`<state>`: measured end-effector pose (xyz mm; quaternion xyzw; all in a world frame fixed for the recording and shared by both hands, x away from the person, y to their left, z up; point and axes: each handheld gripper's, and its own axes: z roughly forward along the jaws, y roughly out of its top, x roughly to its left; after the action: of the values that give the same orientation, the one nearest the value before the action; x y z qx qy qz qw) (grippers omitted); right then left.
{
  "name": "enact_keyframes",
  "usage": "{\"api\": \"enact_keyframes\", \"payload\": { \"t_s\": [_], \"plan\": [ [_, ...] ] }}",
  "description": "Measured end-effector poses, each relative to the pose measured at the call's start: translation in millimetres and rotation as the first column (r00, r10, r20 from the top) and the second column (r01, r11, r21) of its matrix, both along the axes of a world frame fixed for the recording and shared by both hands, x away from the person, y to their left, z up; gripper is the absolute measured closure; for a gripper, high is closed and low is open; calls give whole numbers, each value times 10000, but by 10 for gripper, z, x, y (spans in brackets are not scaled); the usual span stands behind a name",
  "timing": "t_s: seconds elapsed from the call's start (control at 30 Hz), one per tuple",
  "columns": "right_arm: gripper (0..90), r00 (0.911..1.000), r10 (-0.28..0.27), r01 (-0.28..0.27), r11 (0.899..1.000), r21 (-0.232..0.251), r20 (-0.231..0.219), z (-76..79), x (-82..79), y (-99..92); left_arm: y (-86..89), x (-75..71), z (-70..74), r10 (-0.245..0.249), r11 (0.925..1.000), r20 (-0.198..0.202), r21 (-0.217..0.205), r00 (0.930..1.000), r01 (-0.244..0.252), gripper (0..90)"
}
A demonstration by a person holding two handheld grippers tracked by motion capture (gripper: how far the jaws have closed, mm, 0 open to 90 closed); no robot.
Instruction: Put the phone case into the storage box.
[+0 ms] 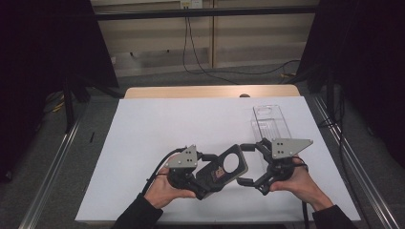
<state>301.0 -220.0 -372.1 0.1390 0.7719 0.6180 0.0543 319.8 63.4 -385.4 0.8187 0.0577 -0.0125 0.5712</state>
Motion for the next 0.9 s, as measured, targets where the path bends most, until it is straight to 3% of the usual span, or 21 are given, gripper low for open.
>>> {"api": "enact_keyframes", "payload": {
  "t_s": [0.4,0.9],
  "plan": [
    [18,9972,749,-749,9972,-2,-1,-22,102,48,-21,0,-23,-176,9998,-283,85,9994,178,122],
    [39,9850,1727,-1721,9831,-624,45,-7,152,92,-46,-5,-54,-491,9981,-385,341,9981,504,122]
  ]
}}
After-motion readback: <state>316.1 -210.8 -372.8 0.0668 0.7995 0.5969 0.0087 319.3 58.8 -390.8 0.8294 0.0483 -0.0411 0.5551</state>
